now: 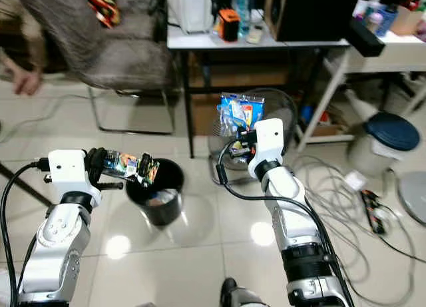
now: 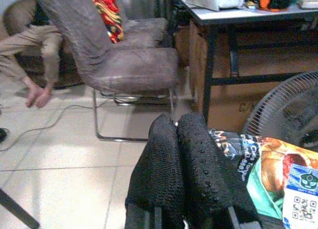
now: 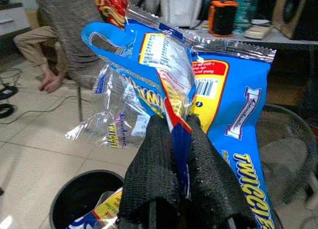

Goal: Picking trash to rubbish bin

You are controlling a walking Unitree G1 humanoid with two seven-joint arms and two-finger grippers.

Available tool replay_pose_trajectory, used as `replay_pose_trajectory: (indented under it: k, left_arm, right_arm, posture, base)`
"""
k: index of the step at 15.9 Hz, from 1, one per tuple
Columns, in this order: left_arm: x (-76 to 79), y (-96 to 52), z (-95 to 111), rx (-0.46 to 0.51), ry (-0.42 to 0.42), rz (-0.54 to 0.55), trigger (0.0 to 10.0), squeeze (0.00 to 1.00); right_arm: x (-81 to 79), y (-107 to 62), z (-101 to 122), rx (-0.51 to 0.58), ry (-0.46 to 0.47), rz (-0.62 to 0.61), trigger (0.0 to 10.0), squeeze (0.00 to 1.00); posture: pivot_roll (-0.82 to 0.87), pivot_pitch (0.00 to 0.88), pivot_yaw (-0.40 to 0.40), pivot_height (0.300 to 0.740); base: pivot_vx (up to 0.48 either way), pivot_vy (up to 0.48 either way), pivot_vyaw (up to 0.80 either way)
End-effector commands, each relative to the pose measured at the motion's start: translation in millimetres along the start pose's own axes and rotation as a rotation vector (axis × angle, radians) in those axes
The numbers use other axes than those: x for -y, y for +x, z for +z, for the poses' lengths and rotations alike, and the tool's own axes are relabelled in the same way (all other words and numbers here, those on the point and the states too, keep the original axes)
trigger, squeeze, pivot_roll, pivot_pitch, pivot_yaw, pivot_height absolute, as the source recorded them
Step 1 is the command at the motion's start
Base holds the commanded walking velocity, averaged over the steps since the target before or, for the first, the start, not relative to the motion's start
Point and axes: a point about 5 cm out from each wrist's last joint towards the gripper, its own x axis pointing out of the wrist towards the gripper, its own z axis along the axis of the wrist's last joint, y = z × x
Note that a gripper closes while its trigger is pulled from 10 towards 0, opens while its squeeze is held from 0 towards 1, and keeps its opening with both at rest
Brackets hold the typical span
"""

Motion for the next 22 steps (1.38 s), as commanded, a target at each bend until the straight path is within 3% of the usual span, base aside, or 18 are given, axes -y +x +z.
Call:
replay_pose_trajectory:
  k: [1, 22]
  left_arm:
    - [-1.7, -1.2, -0.7, -0.009, 0.002, 0.0, 10.0, 0.0]
    - [-2.3, -1.3, -4.5, -0.035, 0.004, -0.004, 10.0, 0.0]
  right_arm:
    - [-0.6, 0.1, 2.3, 0.008, -0.007, 0.003, 10.0, 0.0]
    - [-0.2, -1.9, 0.7, 0.003, -0.007, -0.006, 10.0, 0.0]
  posture:
    - [-0.04, 0.14, -0.005, 0.74]
    - [-0.05, 0.142, 0.0, 0.74]
  base:
    - [0.0, 0.0, 0.0]
    - [0.0, 0.383, 0.0]
